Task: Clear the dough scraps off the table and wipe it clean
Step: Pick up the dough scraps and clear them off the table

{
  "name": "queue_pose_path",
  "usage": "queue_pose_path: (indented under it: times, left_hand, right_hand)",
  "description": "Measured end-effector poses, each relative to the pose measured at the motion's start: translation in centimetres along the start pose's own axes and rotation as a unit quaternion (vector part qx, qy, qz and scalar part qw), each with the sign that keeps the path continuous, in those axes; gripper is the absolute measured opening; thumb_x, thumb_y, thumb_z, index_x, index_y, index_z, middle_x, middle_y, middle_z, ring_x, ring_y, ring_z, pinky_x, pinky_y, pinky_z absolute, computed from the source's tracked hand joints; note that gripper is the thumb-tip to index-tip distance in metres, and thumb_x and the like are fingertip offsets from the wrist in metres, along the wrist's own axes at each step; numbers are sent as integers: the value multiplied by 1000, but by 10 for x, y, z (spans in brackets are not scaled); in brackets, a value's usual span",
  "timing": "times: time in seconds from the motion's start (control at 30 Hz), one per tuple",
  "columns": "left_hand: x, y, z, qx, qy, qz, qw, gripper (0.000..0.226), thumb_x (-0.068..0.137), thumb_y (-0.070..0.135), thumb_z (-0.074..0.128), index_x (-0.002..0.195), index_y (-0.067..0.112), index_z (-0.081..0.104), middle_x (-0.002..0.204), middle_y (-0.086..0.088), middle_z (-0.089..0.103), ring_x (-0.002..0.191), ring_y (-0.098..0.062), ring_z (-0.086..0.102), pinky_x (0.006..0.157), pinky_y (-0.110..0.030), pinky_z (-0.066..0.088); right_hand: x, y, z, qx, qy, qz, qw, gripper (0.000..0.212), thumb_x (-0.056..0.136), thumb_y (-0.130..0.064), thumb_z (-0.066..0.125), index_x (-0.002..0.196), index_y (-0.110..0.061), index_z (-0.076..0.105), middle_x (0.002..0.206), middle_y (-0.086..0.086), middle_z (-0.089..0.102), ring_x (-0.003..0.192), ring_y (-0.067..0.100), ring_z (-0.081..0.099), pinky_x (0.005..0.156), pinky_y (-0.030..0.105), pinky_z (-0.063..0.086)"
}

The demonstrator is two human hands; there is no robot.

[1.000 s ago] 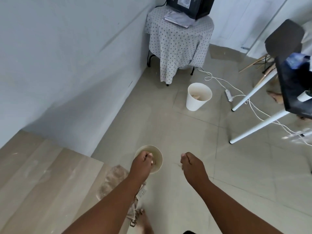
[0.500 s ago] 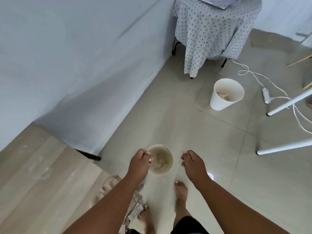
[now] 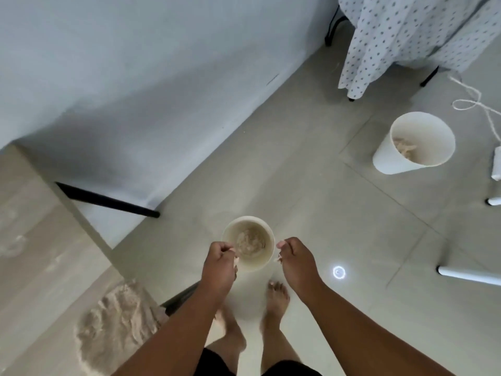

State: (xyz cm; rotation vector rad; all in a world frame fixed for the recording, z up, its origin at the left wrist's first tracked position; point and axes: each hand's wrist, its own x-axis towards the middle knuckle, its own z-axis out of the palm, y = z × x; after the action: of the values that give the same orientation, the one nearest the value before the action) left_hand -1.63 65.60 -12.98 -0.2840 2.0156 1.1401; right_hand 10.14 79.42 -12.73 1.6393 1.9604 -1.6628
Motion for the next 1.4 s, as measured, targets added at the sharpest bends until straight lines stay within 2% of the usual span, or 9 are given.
queue_pose_path:
  times: [0.43, 0.67, 0.8, 0.93, 1.03, 1.13, 1.2, 1.27, 1.4]
  left_hand:
    - [138, -112, 76, -85, 25, -110, 990, 23, 105, 37, 53, 96, 18, 62, 83, -4, 65, 56, -11, 55, 45, -22, 42]
    - [203, -156, 88, -148, 10, -221, 964, 22, 66, 34, 56, 78, 16, 58, 58, 1, 50, 46, -12, 44, 38, -26, 33]
    - [239, -169, 96, -137, 39, -202, 969, 20, 80, 21, 52, 87, 14, 69, 58, -1, 63, 49, -14, 56, 42, -26, 41]
    - [263, -184, 102, -81, 40, -163, 983, 32, 95, 0, 39, 111, 2, 66, 68, -9, 62, 51, -16, 56, 45, -23, 40]
    - [268, -189, 106, -56, 43, -140, 988, 39, 91, -8, 39, 115, 6, 65, 87, -12, 70, 65, -19, 62, 43, -19, 44]
    - [270, -192, 106, -24, 54, -122, 991, 39, 86, -9, 46, 103, 18, 69, 100, -9, 75, 78, -24, 70, 65, -31, 59]
    - [273, -195, 106, -29, 53, -117, 991, 38, 86, -9, 49, 102, 19, 70, 99, -7, 75, 79, -24, 73, 85, -46, 61]
    - [275, -195, 106, -29, 55, -113, 992, 39, 87, -9, 53, 107, 20, 69, 99, -5, 73, 85, -25, 73, 91, -49, 60]
    - [273, -190, 108, -84, 49, -111, 989, 41, 91, -11, 53, 123, 13, 61, 117, -7, 67, 98, -22, 71, 90, -44, 62]
  right_hand:
    - [124, 105, 86, 3, -49, 77, 996, 19, 105, -22, 47, 92, -11, 57, 85, 6, 66, 83, 24, 65, 71, 32, 48]
    - [184, 141, 126, 32, -104, 157, 982, 20, 104, -22, 45, 95, -10, 59, 92, 8, 63, 87, 23, 58, 77, 34, 43]
    - [211, 159, 149, 77, -80, 196, 974, 24, 104, -18, 40, 96, -7, 60, 84, 4, 55, 78, 16, 50, 69, 27, 39]
    - [229, 180, 160, 37, -128, 161, 978, 26, 106, -21, 43, 123, -8, 59, 105, 10, 63, 91, 23, 59, 78, 34, 47]
    - [236, 188, 166, 27, -144, 163, 976, 22, 100, -10, 53, 120, -11, 61, 111, 10, 66, 90, 22, 67, 71, 30, 58]
    - [237, 195, 171, 30, -106, 156, 982, 22, 92, -1, 56, 91, -20, 67, 101, 10, 70, 86, 22, 74, 73, 30, 64]
    - [235, 198, 172, 27, -89, 144, 985, 18, 89, -2, 62, 88, -19, 68, 94, 10, 71, 78, 19, 74, 72, 32, 65]
    - [236, 197, 173, 9, -86, 128, 988, 14, 84, -10, 71, 97, -16, 70, 94, 9, 73, 83, 23, 74, 79, 39, 64]
    - [240, 189, 173, 39, -103, 147, 983, 49, 85, -21, 78, 131, -15, 63, 122, 7, 70, 112, 26, 68, 102, 44, 56]
